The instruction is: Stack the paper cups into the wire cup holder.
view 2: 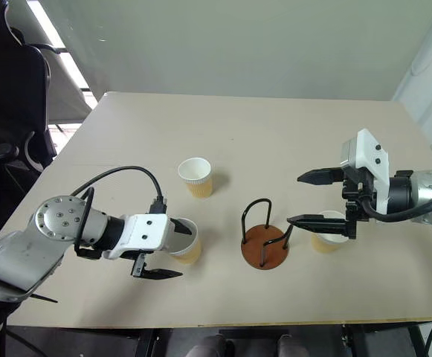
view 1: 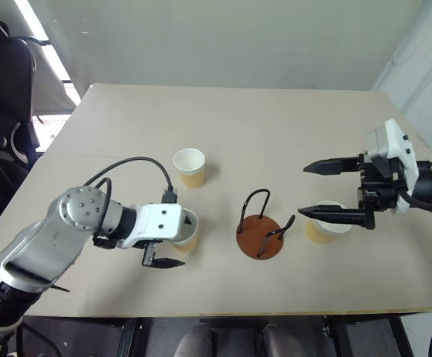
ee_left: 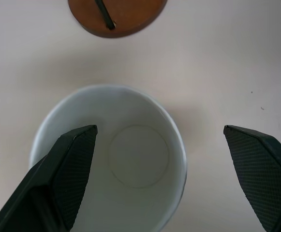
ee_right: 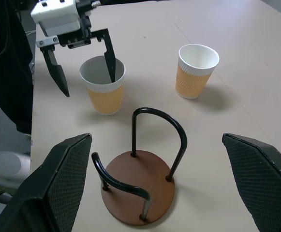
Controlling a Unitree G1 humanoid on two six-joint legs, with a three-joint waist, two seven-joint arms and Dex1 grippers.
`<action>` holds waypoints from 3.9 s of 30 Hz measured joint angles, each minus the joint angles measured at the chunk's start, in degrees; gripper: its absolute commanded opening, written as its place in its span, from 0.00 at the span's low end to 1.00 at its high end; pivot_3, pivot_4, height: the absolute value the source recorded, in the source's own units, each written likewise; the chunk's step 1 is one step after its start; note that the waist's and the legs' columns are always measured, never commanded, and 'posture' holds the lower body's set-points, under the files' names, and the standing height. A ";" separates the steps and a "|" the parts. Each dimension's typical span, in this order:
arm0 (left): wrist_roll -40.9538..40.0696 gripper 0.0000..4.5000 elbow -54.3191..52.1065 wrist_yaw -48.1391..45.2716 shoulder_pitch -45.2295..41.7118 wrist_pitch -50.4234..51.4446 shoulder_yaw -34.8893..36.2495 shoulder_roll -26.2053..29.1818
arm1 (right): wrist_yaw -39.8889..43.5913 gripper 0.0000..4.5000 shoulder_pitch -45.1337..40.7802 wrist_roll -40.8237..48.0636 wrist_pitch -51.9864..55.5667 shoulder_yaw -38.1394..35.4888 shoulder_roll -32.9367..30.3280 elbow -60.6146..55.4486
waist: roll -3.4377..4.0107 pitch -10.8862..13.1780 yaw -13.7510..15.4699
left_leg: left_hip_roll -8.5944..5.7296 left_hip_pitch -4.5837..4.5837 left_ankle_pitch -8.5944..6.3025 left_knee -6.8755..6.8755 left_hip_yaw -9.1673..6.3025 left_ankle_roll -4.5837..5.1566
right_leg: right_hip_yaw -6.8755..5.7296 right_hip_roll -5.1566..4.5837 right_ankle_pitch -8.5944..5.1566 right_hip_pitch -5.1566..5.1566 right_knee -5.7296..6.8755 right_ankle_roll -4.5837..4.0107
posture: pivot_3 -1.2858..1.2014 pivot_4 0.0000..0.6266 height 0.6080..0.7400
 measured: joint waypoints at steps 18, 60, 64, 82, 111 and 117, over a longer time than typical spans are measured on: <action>1.14 0.01 3.48 -3.18 0.26 -3.72 -0.99 -0.29 | 4.14 1.00 0.55 4.27 -2.39 -0.14 -0.76 -2.73 | 0.00 0.00 0.01 | 0.00 0.00 0.00 0.01 0.00 0.00 | 0.00 0.00 0.00 0.01 0.00 0.00 | 0.52 0.24 1.00; -12.46 0.01 23.28 -18.49 -42.72 0.87 -4.60 -16.76 | 3.19 1.00 5.09 8.86 -1.97 -12.57 -9.72 -5.97 | 0.00 0.00 0.24 | 0.01 -0.13 -0.02 0.05 -0.02 0.13 | -0.04 -0.04 -0.01 0.01 -0.11 0.12 | 0.52 0.24 1.00; -12.56 0.01 25.25 -18.56 -42.73 -1.51 -6.31 -17.48 | 1.80 1.00 5.08 9.99 -1.00 -14.45 -10.38 -6.38 | 0.00 0.00 0.13 | 0.01 -0.16 -0.02 0.07 -0.01 0.14 | -0.04 -0.02 -0.02 0.01 -0.13 0.15 | 0.52 0.24 1.00; -12.45 0.01 36.45 -18.66 -49.81 -12.18 -16.80 -27.80 | -0.44 1.00 10.09 9.94 -0.22 -21.17 -11.74 -7.47 | 0.00 0.00 1.03 | -0.04 -0.29 -0.06 0.11 0.00 0.28 | -0.05 -0.09 -0.01 0.03 -0.15 0.33 | 0.52 0.24 1.00; -10.15 0.92 38.64 -18.89 -49.34 -15.55 -23.84 -32.65 | -2.04 1.00 12.10 8.72 -1.28 -22.44 -11.73 -8.24 | 0.00 0.00 1.22 | -0.04 -0.32 -0.08 0.18 0.05 0.33 | -0.04 -0.09 -0.01 0.04 -0.04 0.39 | 0.52 0.24 1.00; -11.52 1.00 37.83 -18.55 -48.44 -10.99 -16.83 -33.67 | -2.63 1.00 14.17 6.25 -2.80 -22.22 -11.10 -8.14 | 0.00 0.00 1.23 | -0.04 -0.32 -0.08 0.22 0.08 0.35 | -0.04 -0.09 -0.01 0.04 0.00 0.40 | 0.52 0.24 1.00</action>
